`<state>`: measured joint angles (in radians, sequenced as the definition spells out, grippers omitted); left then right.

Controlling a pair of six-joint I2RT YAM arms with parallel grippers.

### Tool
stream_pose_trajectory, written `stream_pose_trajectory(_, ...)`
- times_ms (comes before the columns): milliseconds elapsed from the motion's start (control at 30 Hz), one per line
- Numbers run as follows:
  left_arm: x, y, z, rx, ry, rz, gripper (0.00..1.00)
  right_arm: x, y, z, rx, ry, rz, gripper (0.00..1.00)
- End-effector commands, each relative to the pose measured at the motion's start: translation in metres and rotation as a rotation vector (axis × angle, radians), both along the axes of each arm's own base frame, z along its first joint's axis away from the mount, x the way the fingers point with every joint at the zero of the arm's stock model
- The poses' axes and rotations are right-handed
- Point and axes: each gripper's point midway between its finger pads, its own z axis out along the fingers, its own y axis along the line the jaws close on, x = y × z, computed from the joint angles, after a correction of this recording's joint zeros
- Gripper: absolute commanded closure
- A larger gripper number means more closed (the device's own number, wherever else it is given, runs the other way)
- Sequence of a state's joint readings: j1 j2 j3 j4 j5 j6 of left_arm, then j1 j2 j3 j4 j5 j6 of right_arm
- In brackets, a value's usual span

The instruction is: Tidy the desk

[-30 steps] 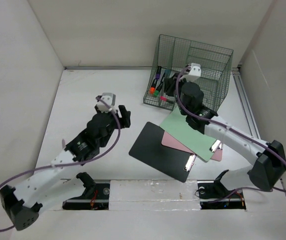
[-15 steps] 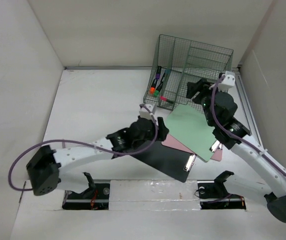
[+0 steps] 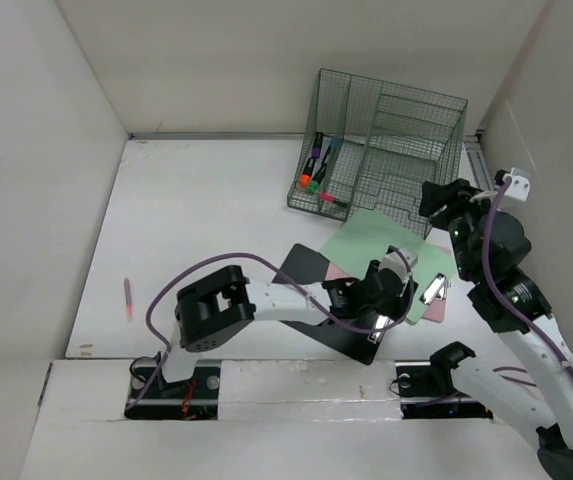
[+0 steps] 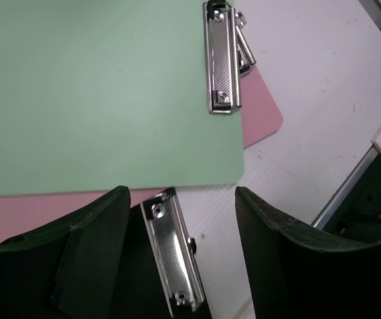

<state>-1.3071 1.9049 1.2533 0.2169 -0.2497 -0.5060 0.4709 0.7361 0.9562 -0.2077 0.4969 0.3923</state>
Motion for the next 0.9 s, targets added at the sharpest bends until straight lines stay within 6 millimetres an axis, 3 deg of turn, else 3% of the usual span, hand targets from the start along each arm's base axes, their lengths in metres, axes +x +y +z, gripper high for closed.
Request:
stream_pose_trajectory(0,0.01,-0.032,0.025,-0.028,-0.109,-0.085,0.4,-0.016,-0.012,0.021,0.012,-0.023,-0.009,0.44)
stream_pose_trajectory(33,0.017,-0.061,0.037,-0.036,-0.171,-0.138,0.4,-0.027,-0.016,0.031,0.023,-0.047,-0.002,0.58)
stream_pose_trajectory(67,0.018,-0.071,0.023,-0.017,-0.184,-0.173,0.4,-0.03,-0.015,0.035,0.024,-0.054,0.012,0.62)
stream_pose_trajectory(100,0.018,-0.071,0.023,-0.017,-0.184,-0.174,0.4,-0.03,-0.015,0.035,0.024,-0.054,0.012,0.64)
stream_pose_trajectory(133,0.021,-0.084,0.037,-0.033,-0.229,-0.203,0.4,-0.035,-0.016,0.04,0.03,-0.068,0.02,0.64)
stream_pose_trajectory(167,0.022,-0.089,0.015,0.009,-0.221,-0.217,0.4,-0.037,-0.016,0.041,0.029,-0.065,0.026,0.65)
stream_pose_trajectory(333,0.03,-0.126,0.009,0.005,-0.27,-0.264,0.39,-0.044,-0.019,0.047,0.018,-0.065,0.031,0.6)
stream_pose_trajectory(533,0.04,-0.141,-0.008,0.037,-0.287,-0.252,0.38,-0.045,-0.016,0.049,0.0,-0.055,0.049,0.56)
stream_pose_trajectory(867,0.048,-0.139,-0.03,0.08,-0.312,-0.224,0.44,-0.037,-0.003,0.04,-0.008,-0.038,0.099,0.55)
